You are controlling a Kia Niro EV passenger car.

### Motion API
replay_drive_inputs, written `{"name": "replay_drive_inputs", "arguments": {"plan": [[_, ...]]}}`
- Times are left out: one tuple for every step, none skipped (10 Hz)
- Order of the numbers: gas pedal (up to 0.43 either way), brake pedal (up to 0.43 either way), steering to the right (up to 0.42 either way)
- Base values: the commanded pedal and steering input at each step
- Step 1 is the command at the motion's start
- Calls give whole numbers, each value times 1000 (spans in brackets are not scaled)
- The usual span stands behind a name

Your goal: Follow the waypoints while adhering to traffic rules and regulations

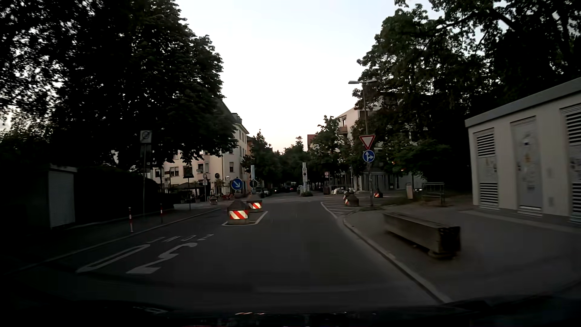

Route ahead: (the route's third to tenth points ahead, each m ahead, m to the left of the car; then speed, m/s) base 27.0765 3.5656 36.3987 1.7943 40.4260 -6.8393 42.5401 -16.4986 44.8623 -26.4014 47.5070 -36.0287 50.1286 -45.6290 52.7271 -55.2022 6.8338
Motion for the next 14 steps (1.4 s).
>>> {"name": "replay_drive_inputs", "arguments": {"plan": [[8, 0, -4], [8, 0, -4], [0, 0, -3], [0, 0, -3], [0, 0, -4], [0, 0, -4], [0, 0, -3], [0, 0, -3], [0, 0, -3], [0, 0, -3], [0, 0, -3], [0, 0, -3], [0, 0, -3], [0, 24, -3]]}}
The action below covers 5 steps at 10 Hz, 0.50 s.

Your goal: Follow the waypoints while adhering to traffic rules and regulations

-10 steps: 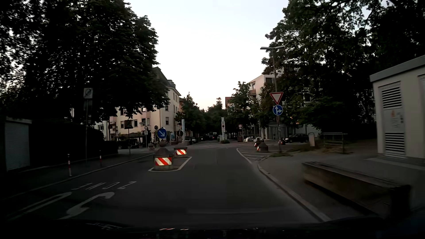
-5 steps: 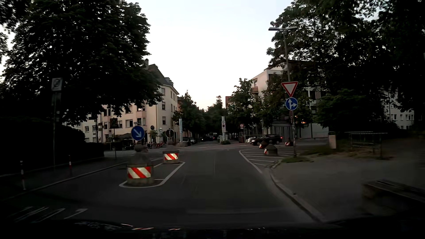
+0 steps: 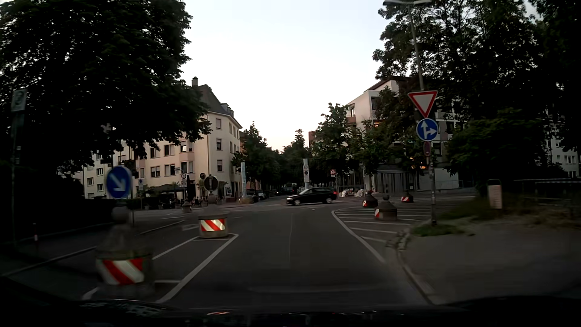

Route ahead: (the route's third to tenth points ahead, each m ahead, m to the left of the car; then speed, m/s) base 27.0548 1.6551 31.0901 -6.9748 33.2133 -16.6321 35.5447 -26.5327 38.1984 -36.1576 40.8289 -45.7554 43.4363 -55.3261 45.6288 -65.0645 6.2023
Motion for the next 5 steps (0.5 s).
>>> {"name": "replay_drive_inputs", "arguments": {"plan": [[0, 67, -3], [0, 98, -3], [0, 110, -3], [0, 110, -3], [0, 146, -4]]}}
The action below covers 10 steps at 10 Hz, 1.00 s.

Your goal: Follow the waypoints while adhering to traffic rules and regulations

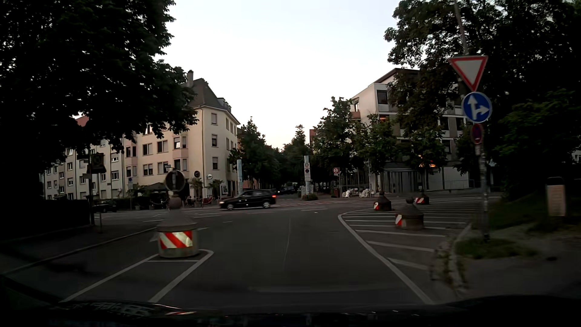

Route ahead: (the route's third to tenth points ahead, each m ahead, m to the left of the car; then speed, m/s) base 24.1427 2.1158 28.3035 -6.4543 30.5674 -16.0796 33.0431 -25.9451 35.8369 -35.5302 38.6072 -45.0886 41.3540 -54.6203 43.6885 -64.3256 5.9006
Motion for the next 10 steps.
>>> {"name": "replay_drive_inputs", "arguments": {"plan": [[0, 159, -4], [0, 165, -5], [0, 165, -5], [0, 165, -5], [0, 165, -5], [0, 159, -5], [0, 152, -6], [0, 140, -5], [0, 134, -5], [0, 134, -6]]}}
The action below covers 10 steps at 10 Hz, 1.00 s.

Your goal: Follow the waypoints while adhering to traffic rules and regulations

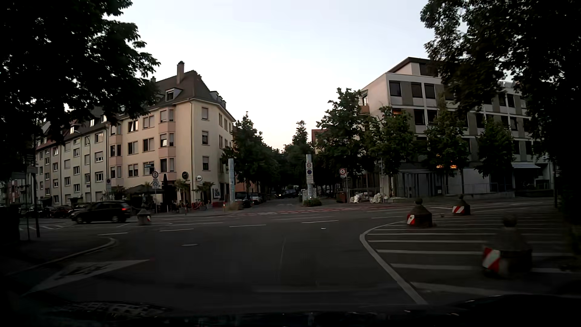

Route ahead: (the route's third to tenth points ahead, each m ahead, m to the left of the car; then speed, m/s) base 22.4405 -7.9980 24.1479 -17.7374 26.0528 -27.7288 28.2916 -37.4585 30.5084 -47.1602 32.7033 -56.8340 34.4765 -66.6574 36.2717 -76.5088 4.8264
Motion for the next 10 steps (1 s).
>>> {"name": "replay_drive_inputs", "arguments": {"plan": [[0, 152, -7], [0, 152, -9], [0, 152, -9], [0, 146, -8], [0, 146, -2], [0, 146, -1], [0, 140, -1], [0, 140, -2], [0, 134, -3], [0, 116, -3]]}}
